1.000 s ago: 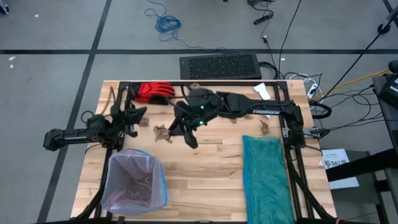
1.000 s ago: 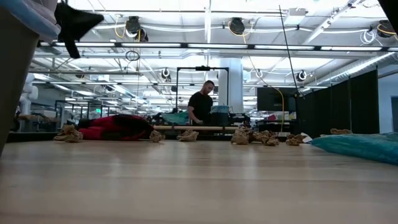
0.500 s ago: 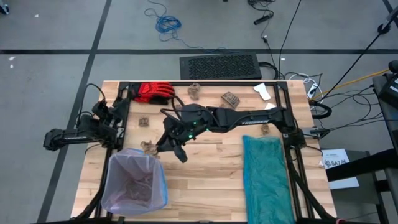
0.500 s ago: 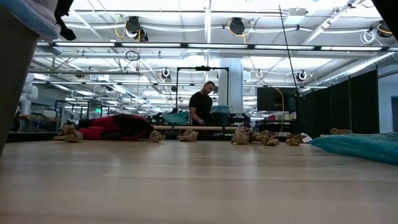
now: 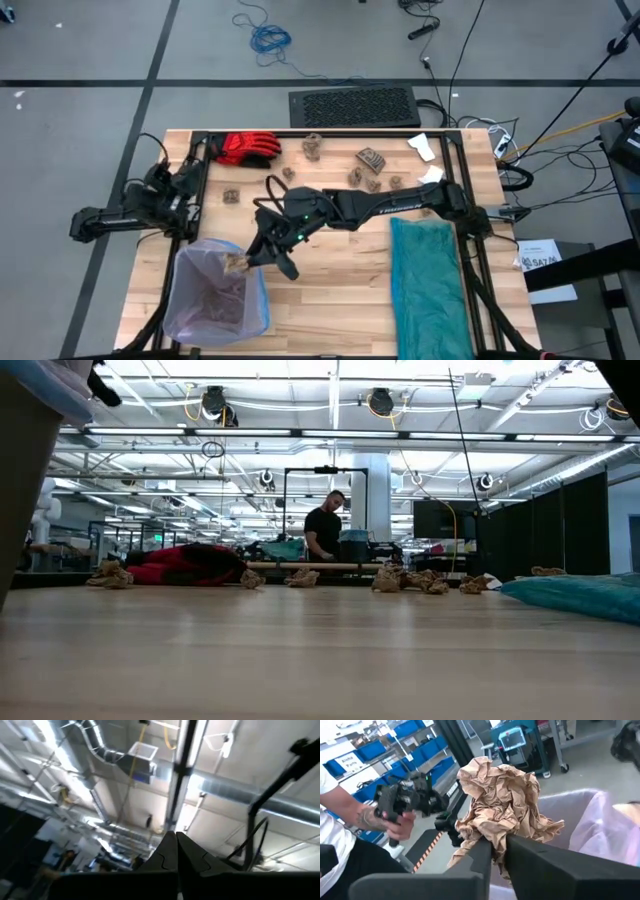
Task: Place trash/remove bag and relplace
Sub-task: Put the brown napkin into the trash bin, then adjust the trash bin
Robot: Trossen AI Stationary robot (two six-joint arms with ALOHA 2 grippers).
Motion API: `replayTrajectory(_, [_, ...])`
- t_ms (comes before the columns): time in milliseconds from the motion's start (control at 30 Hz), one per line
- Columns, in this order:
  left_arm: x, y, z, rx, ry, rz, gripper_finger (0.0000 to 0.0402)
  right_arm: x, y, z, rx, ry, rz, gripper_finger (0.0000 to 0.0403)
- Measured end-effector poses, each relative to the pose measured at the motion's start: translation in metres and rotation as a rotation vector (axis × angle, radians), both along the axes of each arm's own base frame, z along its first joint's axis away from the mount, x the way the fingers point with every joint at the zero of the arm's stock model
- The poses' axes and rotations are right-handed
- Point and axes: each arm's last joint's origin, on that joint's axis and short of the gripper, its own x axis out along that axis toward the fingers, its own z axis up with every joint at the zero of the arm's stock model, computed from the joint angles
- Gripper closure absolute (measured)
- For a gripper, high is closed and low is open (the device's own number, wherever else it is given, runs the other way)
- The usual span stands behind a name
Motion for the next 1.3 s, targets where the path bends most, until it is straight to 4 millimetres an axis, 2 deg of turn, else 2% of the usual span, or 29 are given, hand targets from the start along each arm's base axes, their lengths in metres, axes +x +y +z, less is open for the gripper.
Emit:
replayTrajectory(200, [-0.003, -0.002, 0.020, 0.067, 0.045, 0.007, 0.0402, 0.008, 0.004, -0.010, 0.046, 0.005, -0.009, 0.0281])
replayTrajectory(433, [-0.002, -0.002, 0.026, 0.065, 0.116, -0.017, 0.0402, 0.010, -0.004, -0.012, 0.073, 0.033, -0.054, 0.0201])
replayTrajectory(567, [-0.005, -0.003, 0.031, 0.070, 0.098, -0.020, 0.0402, 0.011, -0.008, -0.013, 0.110, 0.058, -0.068, 0.0179])
replayTrajectory(700, [-0.006, -0.004, 0.044, 0.102, 0.131, -0.054, 0.0402, 0.009, -0.015, -0.016, 0.103, 0.126, -0.084, 0.0179])
replayTrajectory(833, [-0.001, -0.006, 0.063, 0.104, 0.345, -0.164, 0.0402, -0.004, -0.030, 0.004, 0.075, 0.120, -0.105, 0.0183])
replayTrajectory(1000, [0.014, -0.010, 0.093, 0.119, 0.625, -0.356, 0.0402, -0.032, -0.047, 0.030, -0.008, 0.159, -0.121, 0.0182])
replayTrajectory(1167, [0.032, -0.014, 0.126, 0.132, 0.832, -0.588, 0.0402, -0.066, -0.061, 0.061, -0.053, 0.174, -0.139, 0.0181])
replayTrajectory(1300, [0.048, -0.021, 0.144, 0.134, 0.995, -0.782, 0.0402, -0.087, -0.067, 0.075, -0.088, 0.202, -0.174, 0.0181])
